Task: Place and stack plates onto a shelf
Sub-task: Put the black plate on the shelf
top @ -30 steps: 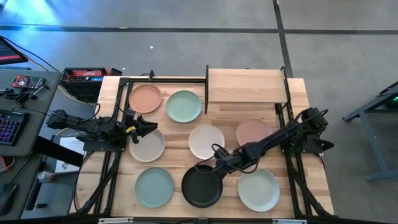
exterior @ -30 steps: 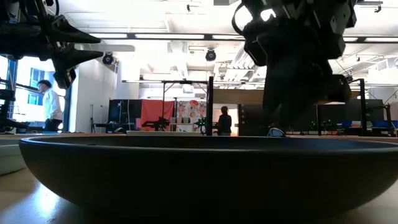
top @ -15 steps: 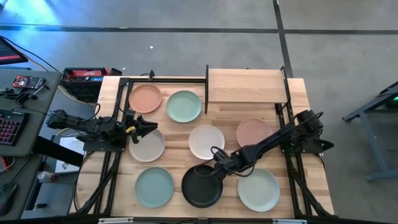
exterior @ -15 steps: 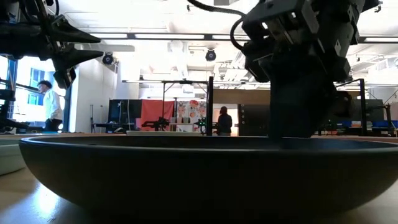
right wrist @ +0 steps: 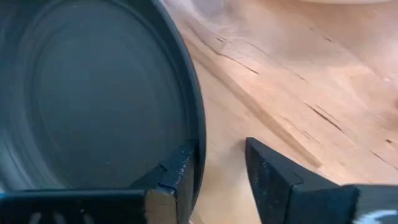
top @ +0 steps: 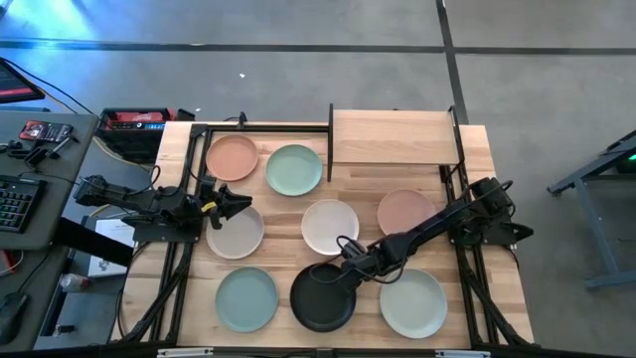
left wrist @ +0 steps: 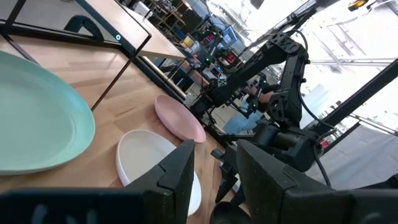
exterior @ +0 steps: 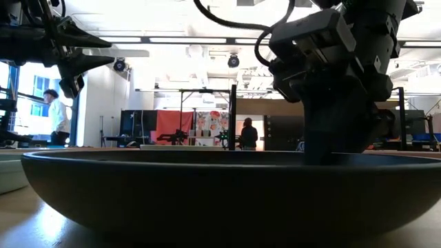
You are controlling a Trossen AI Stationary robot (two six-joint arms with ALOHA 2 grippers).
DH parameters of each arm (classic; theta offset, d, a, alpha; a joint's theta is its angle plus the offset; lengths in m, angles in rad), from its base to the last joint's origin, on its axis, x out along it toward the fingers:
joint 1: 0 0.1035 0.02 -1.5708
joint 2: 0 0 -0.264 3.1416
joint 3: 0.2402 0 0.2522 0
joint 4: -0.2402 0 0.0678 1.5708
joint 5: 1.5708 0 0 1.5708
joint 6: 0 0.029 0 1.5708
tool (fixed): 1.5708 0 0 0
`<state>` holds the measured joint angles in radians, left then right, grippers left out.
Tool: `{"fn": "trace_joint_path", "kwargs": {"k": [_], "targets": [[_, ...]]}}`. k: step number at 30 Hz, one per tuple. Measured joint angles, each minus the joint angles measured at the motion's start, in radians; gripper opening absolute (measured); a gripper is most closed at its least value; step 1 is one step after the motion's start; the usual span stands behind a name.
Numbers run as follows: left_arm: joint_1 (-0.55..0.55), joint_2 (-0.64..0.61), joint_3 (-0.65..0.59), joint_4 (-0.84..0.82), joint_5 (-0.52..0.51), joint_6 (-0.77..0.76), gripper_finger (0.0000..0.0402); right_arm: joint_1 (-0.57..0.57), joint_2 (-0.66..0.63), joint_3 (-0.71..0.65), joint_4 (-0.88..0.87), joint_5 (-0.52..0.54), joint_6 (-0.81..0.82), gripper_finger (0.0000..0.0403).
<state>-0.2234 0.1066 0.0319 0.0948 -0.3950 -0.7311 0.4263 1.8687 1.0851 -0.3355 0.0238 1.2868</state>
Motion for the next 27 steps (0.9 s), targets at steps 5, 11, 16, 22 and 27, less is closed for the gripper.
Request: {"fn": "trace_joint_path", "kwargs": {"k": [5, 11, 16, 22, 27], "targets": [[0.000, 0.000, 0.000, -0.001, 0.000, 0.000, 0.0110, 0.000, 0.000, 0.000, 0.000, -0.019, 0.025, 0.0047], [0.000, 0.000, 0.000, -0.001, 0.000, 0.001, 0.0110, -0.001, 0.000, 0.000, 0.015, -0.068, 0.021, 0.0010], [0.000, 0.000, 0.000, -0.001, 0.000, 0.001, 0.0110, 0.000, -0.006, 0.010, 0.013, -0.105, 0.016, 0.0003], [0.000, 0.000, 0.000, -0.002, 0.000, 0.001, 0.0110, 0.000, -0.009, 0.060, 0.015, -0.107, -0.004, 0.0001], [0.000, 0.000, 0.000, -0.003, -0.001, 0.001, 0.0110, -0.007, -0.009, 0.108, -0.029, -0.104, -0.011, 0.0000]]}}
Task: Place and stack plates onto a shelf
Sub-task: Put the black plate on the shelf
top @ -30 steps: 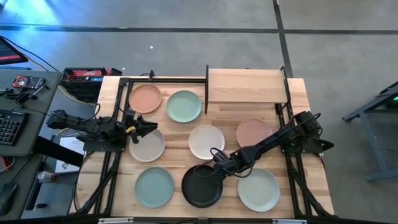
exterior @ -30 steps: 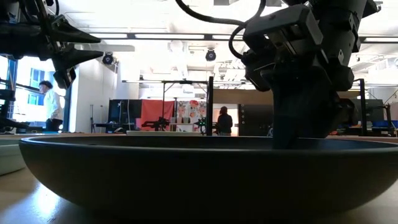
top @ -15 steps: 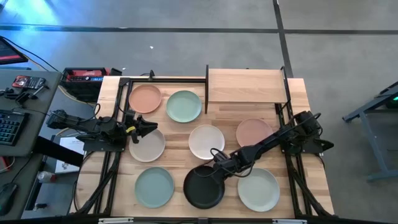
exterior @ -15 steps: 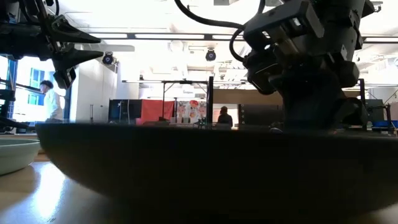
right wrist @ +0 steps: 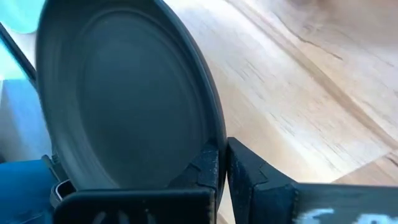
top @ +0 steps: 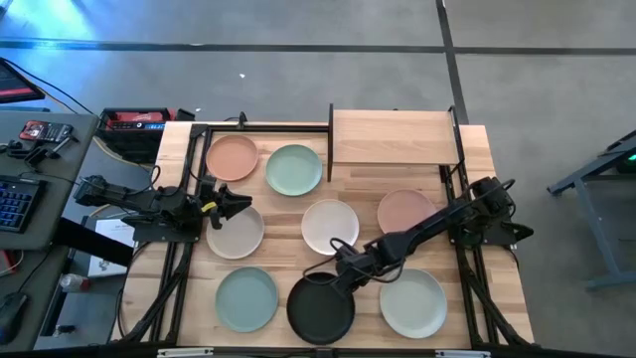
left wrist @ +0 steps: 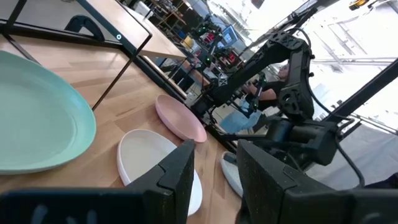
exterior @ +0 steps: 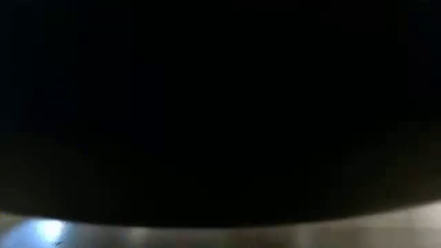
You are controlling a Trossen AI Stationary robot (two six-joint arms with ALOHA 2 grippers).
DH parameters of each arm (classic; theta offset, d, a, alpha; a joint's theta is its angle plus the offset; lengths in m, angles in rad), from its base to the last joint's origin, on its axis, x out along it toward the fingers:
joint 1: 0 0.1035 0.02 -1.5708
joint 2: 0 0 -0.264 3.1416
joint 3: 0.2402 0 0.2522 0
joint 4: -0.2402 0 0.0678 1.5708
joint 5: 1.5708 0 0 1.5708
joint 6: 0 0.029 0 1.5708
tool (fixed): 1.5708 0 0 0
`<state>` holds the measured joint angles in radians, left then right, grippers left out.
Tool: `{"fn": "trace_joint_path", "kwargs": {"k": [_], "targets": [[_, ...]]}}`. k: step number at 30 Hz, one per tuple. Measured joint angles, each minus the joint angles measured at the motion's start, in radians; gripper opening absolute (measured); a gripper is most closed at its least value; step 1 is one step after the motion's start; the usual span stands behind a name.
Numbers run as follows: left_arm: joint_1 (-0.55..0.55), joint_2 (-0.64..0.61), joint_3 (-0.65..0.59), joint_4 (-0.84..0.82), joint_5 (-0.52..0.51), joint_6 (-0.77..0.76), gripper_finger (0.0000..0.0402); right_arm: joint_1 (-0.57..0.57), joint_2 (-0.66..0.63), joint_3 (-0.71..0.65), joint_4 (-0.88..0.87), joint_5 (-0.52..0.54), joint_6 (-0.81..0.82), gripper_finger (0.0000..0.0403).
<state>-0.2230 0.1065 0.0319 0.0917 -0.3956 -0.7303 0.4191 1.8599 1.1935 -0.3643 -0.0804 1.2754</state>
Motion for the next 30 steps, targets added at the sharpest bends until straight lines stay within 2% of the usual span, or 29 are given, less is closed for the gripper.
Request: {"fn": "trace_joint_path", "kwargs": {"k": [5, 10, 24, 30], "targets": [[0.000, 0.000, 0.000, -0.009, 0.000, 0.002, 0.0110, -0.014, 0.000, 0.056, -0.069, 0.002, -0.002, 0.0000], [0.000, 0.000, 0.000, -0.033, 0.000, 0.001, 0.0110, -0.039, 0.000, 0.161, -0.183, 0.005, -0.074, 0.0000], [0.000, 0.000, 0.000, -0.050, 0.000, 0.001, 0.0110, -0.199, 0.000, 0.581, -0.723, 0.073, -0.419, 0.0000], [0.000, 0.000, 0.000, -0.054, 0.000, 0.001, 0.0110, -0.305, -0.001, 0.739, -0.890, 0.091, -0.597, 0.0000]]}}
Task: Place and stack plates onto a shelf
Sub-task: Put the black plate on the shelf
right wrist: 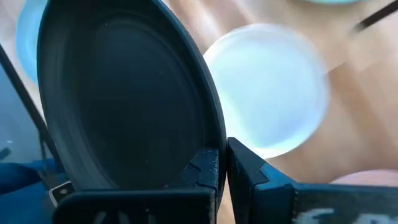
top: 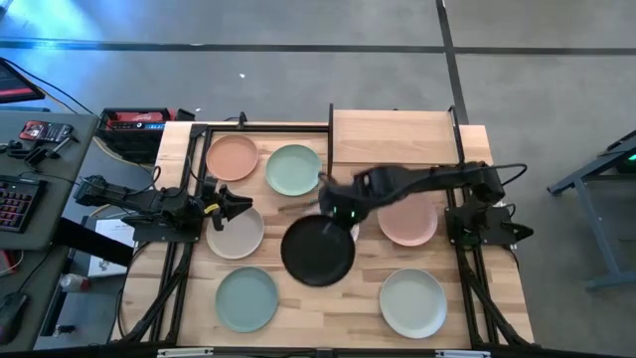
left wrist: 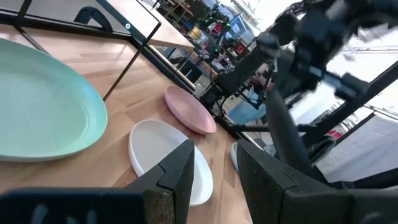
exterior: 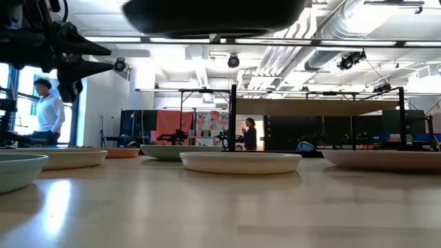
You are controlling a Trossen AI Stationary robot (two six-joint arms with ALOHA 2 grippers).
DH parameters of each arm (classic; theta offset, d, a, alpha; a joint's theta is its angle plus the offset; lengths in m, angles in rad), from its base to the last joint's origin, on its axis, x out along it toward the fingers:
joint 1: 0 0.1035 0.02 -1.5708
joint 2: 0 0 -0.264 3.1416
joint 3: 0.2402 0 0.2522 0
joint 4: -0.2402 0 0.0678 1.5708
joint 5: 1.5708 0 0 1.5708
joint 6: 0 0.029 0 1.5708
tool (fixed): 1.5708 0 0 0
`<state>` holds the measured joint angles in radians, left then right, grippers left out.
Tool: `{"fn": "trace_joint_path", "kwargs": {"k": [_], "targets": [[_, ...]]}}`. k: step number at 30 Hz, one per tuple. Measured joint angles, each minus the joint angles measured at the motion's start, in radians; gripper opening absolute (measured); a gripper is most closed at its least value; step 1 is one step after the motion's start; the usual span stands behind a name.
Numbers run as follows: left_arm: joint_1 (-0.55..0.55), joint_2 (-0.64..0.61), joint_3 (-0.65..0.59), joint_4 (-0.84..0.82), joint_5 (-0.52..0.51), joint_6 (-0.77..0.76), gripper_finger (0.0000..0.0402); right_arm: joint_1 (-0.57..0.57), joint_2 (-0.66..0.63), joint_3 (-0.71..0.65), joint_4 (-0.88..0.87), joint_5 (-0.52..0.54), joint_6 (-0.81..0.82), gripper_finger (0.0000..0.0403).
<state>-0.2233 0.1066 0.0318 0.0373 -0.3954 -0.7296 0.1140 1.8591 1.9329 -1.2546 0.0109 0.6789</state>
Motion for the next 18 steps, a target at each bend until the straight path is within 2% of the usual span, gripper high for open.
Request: {"fn": "trace_joint_path", "kwargs": {"k": [9, 18], "targets": [[0.000, 0.000, 0.000, 0.000, 0.000, 0.000, 0.0110, -0.248, 0.000, 0.173, -0.176, -0.019, -0.322, 0.0000], [0.000, 0.000, 0.000, 0.004, -0.015, -0.010, 0.0110, -0.609, 0.000, 0.215, -0.208, -0.233, -0.612, 0.0000]]}}
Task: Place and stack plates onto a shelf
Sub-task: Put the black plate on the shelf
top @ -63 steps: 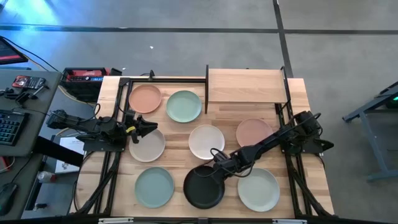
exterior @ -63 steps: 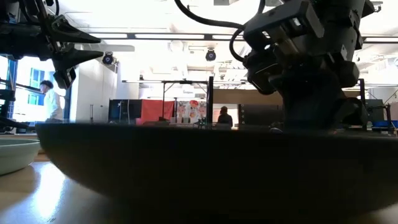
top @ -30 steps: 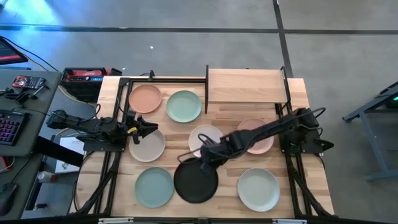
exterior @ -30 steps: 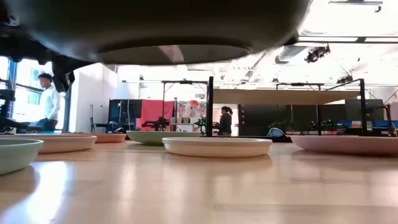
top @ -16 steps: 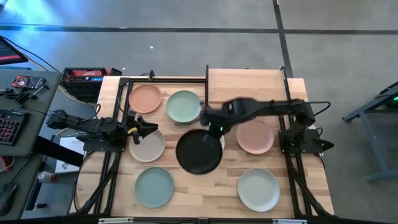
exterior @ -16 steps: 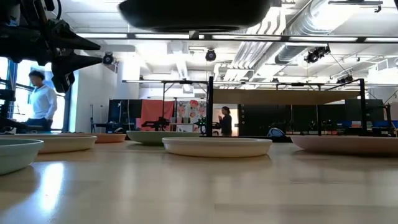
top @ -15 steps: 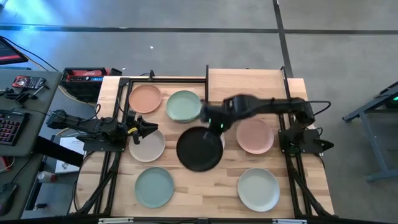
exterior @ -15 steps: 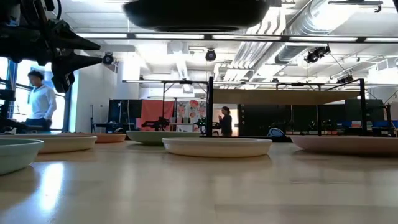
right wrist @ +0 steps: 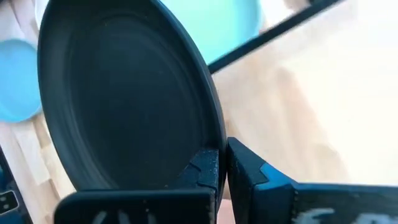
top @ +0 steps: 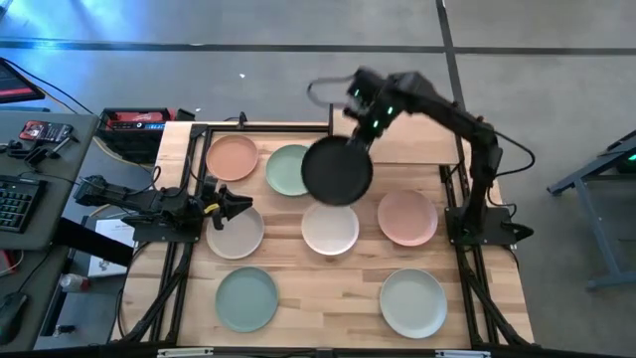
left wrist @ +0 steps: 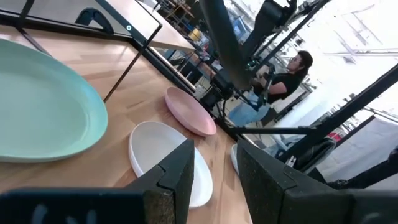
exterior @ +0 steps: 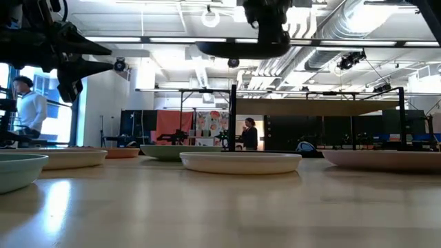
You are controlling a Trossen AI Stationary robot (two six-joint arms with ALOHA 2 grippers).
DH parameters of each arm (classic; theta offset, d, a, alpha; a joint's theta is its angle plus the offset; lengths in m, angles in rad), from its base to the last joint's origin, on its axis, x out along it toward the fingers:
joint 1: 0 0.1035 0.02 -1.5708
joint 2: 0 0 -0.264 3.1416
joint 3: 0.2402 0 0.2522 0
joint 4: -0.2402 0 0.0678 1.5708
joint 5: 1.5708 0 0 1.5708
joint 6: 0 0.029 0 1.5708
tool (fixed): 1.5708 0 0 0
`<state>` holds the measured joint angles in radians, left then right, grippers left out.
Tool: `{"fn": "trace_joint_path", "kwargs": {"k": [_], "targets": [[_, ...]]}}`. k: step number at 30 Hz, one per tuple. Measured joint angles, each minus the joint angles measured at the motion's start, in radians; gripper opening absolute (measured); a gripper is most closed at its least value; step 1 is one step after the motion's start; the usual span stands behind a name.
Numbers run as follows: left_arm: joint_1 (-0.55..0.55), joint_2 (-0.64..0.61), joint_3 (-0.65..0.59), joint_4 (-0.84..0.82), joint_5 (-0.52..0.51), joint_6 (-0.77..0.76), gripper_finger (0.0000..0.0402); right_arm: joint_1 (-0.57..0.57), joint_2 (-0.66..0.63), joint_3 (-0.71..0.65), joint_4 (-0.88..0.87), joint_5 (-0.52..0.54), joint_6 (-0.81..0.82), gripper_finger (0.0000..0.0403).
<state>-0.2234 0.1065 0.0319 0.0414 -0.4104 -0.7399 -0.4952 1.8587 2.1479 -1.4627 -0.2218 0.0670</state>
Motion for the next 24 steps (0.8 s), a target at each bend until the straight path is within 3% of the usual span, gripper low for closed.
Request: {"fn": "trace_joint_path", "kwargs": {"k": [12, 18, 24], "targets": [[0.000, 0.000, 0.000, 0.000, -0.100, -0.017, 0.0110, -0.414, 0.000, -0.002, 0.026, -0.132, -0.068, 0.0000], [0.000, 0.000, 0.000, 0.000, -0.117, -0.017, 0.0110, -0.532, 0.003, -0.002, 0.026, -0.199, -0.068, 0.0000], [0.000, 0.000, 0.000, -0.001, -0.155, -0.016, 0.0110, -0.579, 0.025, -0.003, 0.000, -0.249, -0.095, 0.0000]]}}
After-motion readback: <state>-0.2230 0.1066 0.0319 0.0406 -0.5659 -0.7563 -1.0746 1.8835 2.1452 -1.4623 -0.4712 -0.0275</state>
